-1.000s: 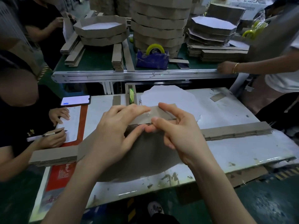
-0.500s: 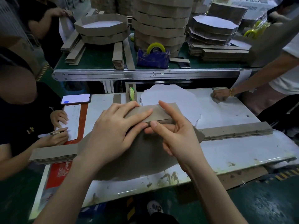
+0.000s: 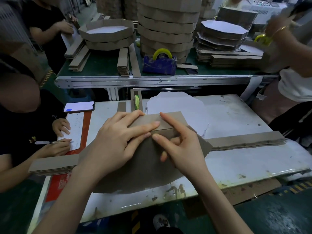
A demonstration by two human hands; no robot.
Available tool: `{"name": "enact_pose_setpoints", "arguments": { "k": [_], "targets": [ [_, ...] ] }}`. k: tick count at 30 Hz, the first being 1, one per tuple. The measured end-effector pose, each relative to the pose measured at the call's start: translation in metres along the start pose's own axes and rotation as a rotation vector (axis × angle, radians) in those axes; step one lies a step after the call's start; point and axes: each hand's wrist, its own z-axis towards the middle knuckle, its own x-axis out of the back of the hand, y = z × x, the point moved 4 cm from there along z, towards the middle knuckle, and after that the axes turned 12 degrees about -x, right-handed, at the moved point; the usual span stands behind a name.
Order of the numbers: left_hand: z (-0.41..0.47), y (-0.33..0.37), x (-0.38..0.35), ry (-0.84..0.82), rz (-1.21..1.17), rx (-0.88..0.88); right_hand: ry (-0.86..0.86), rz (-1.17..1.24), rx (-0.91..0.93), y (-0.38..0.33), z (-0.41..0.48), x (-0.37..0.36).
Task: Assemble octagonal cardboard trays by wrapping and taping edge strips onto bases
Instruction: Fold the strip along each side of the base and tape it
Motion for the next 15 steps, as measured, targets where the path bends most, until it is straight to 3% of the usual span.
{"name": "enact_pose_setpoints", "arguments": {
  "k": [8, 11, 13, 15],
  "targets": [
    [0.017, 0.005, 0.004, 0.142, -0.078, 0.112, 0.068, -0.119, 0.098, 0.006, 0.006, 0.004],
    [0.027, 0.006, 0.000, 0.061, -0.005, 0.047, -0.031, -0.232, 0.084, 0.006, 0.006, 0.012],
    [0.026, 0.002, -0.002, -0.017, 0.090, 0.010, -0.072, -0.169, 0.148, -0.002, 0.006, 0.020],
    [0.024, -0.003, -0.004, -0.081, 0.143, 0.017, 0.036, -0.076, 0.260, -0.016, 0.011, 0.037]
  ]
}}
